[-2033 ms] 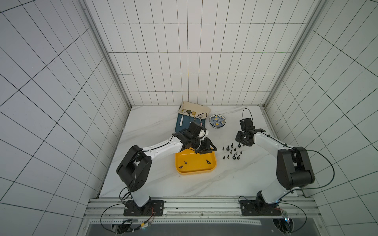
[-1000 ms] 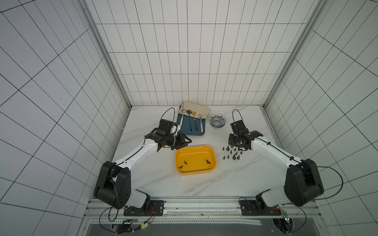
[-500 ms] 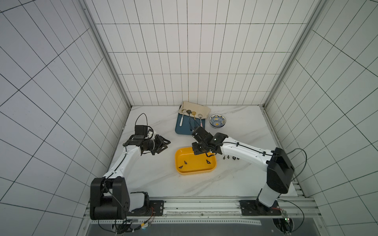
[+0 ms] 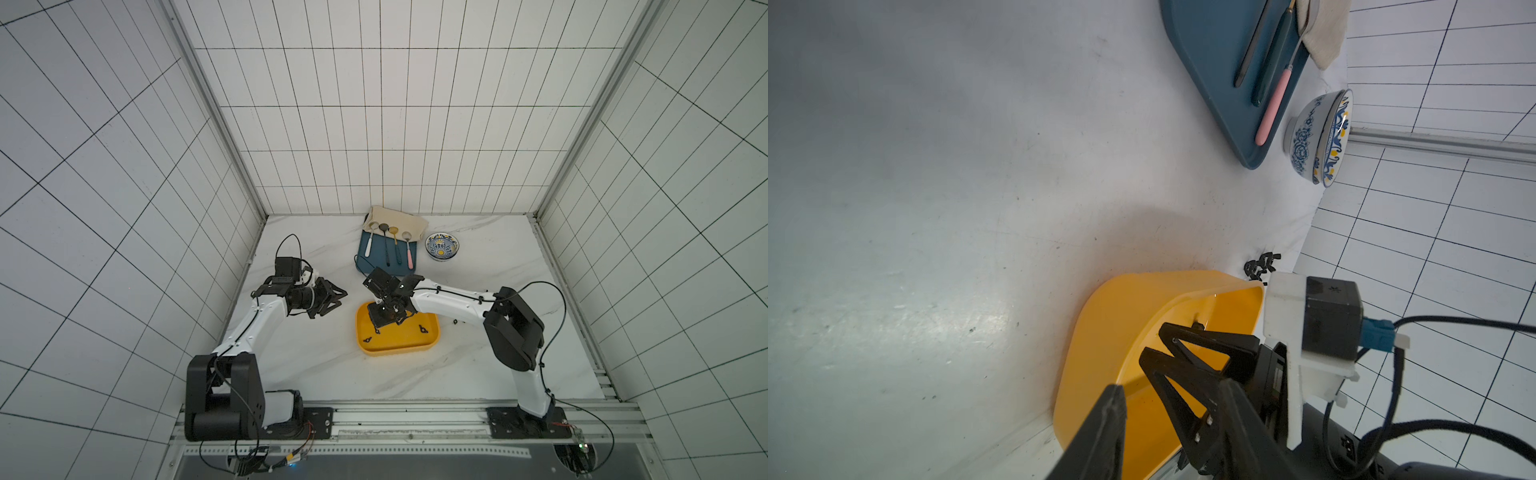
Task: Take out the wing nut from the storage box
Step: Pick up the wing nut from the storage box.
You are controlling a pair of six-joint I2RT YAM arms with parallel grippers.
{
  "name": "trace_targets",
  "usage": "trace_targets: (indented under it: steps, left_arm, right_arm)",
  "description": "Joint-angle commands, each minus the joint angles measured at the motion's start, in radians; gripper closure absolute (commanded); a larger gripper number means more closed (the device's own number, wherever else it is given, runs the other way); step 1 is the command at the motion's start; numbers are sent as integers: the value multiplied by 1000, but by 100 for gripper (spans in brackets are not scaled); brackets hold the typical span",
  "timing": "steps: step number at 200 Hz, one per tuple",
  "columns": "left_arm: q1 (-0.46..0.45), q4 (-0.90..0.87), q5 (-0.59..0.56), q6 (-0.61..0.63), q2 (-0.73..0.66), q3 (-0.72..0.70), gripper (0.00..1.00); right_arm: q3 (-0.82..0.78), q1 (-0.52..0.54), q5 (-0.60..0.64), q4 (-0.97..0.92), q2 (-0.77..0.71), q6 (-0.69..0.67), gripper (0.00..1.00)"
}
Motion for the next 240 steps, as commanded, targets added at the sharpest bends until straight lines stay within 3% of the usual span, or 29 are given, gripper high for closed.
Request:
trace_targets:
  steps: [1, 128, 210, 240]
  left_arm:
    - [4, -2, 18, 25, -19, -15, 60]
    - [4, -5, 17, 25, -42, -28, 60]
    - [4, -4, 11, 26, -38, -25, 60]
    - [4, -4, 14, 24, -38, -21, 60]
  right_arm:
    - [56, 22, -7, -36, 34, -14, 67]
    - [64, 29, 37, -73, 94, -6, 72]
    - [60, 29, 76, -70, 69, -6, 97]
    - [43, 21, 133, -51, 4, -4, 100]
